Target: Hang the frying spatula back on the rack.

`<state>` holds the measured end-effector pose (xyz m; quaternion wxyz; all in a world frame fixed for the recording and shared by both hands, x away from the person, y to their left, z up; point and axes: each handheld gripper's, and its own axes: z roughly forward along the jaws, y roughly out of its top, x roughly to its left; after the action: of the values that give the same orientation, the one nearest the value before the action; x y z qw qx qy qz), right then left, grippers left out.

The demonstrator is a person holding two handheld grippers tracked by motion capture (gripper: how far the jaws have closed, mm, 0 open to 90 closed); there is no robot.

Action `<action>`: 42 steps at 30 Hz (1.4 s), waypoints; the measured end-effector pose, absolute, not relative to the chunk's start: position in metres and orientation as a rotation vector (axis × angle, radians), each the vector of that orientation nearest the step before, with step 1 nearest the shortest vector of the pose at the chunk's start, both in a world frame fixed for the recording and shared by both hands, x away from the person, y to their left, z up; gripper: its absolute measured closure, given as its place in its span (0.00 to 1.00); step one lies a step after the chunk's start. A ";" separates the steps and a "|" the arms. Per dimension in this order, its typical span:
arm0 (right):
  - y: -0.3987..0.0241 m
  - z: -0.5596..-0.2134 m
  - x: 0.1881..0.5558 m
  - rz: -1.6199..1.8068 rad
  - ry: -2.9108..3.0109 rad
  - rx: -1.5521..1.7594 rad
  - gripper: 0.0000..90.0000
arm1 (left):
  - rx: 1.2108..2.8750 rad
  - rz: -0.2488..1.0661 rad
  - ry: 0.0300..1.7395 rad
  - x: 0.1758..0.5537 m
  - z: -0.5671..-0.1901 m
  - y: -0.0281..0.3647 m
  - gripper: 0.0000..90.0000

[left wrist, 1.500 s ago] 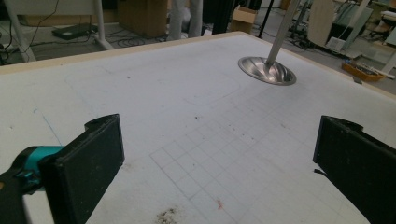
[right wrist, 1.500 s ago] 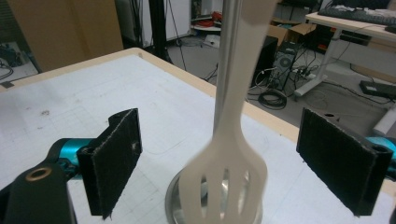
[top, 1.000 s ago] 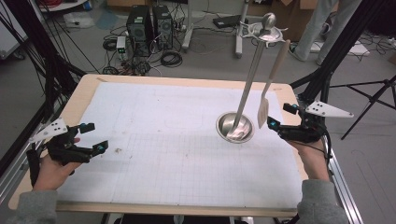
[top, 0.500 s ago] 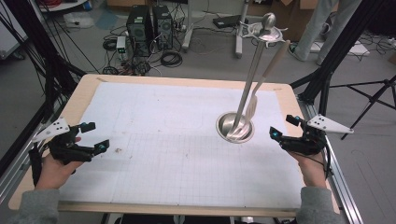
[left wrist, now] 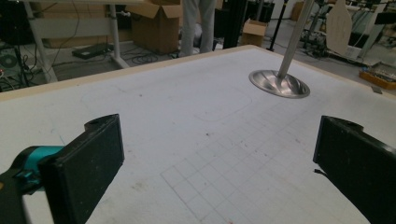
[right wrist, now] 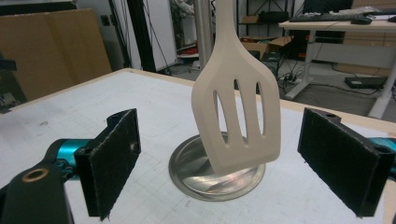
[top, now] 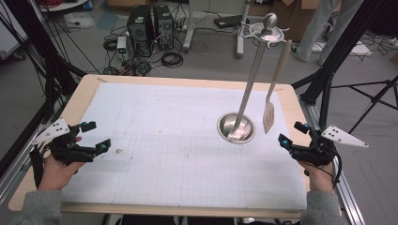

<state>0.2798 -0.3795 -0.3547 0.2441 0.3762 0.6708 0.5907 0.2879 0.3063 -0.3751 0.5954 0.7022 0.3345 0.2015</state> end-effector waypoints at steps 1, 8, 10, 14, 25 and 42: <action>-0.379 -0.355 0.280 1.620 1.834 1.028 0.13 | 1.624 0.470 0.777 0.288 -0.375 0.307 0.02; -0.384 -0.358 0.273 1.629 1.837 1.026 0.13 | 1.606 0.460 0.774 0.288 -0.375 0.307 0.02; -0.386 -0.361 0.270 1.637 1.832 1.039 0.13 | 1.609 0.458 0.777 0.288 -0.376 0.307 0.02; -0.392 -0.366 0.266 1.642 1.835 1.041 0.13 | 1.599 0.451 0.783 0.290 -0.378 0.310 0.02; -0.401 -0.380 0.258 1.625 1.821 1.068 0.14 | 1.570 0.455 0.802 0.290 -0.382 0.313 0.02; -0.408 -0.396 0.261 1.617 1.816 1.132 0.14 | 1.576 0.468 0.862 0.285 -0.392 0.317 0.02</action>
<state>0.2611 -0.4079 -0.3962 0.2277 0.4109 0.6593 0.5871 0.2854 0.3174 -0.3921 0.5993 0.6797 0.3717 0.2017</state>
